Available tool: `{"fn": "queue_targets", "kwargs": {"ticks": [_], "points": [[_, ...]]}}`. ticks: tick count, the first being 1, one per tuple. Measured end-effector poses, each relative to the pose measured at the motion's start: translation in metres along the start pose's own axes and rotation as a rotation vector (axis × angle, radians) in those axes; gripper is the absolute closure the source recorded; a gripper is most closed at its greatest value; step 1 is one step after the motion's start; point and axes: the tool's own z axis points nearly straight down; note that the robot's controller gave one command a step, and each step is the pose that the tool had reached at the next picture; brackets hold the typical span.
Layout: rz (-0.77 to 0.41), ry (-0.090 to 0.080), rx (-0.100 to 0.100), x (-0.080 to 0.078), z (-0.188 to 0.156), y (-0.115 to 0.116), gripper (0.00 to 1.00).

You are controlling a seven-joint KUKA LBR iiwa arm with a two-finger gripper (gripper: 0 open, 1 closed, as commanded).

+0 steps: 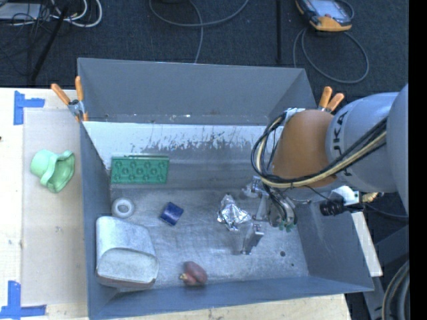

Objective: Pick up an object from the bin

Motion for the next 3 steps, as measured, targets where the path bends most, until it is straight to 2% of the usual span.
{"fn": "queue_targets", "kwargs": {"ticks": [1, 2, 3], "points": [[0.090, -0.014, 0.001, -0.002, 0.019, 0.035, 0.00], [0.027, -0.018, -0.002, 0.001, 0.019, 0.021, 0.00], [0.026, -0.023, -0.001, -0.002, 0.015, 0.021, 1.00]]}}
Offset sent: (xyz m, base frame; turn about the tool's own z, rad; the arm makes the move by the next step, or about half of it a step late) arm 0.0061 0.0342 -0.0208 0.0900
